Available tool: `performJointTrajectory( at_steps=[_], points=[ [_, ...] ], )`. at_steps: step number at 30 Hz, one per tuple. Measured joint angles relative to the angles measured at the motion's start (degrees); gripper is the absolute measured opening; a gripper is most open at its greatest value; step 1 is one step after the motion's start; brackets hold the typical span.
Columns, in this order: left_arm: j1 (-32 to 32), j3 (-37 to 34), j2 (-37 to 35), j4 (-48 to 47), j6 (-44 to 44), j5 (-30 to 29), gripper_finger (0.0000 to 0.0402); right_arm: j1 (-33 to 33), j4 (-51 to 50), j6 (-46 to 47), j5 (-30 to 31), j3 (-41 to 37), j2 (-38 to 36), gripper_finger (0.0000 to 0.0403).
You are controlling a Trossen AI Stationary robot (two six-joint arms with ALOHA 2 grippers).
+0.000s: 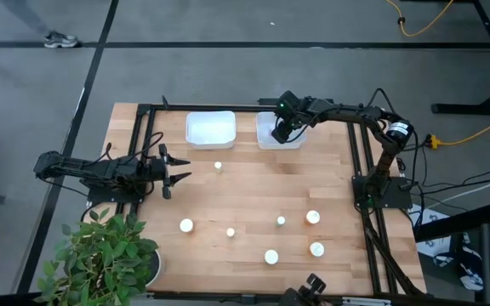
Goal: Pick and place medicine bottles into bin by pill shape (circle, oval)
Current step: Put the blue pill bottle into the right white bin
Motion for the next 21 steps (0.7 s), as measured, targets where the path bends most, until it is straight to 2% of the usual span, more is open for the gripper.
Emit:
performJointTrajectory(
  at_steps=[3, 21],
  points=[
    [-0.01, 0.01, 0.0, 0.0, -0.02, -0.01, 0.0166, 0.0, 0.0, 0.14, -1.57, 0.0, 0.0, 0.0142],
    [-0.02, 0.01, 0.0, 0.0, -0.04, -0.01, 0.0166, 0.04, -0.04, 0.16, -1.63, 0.0, 0.02, 0.0167]
  ],
)
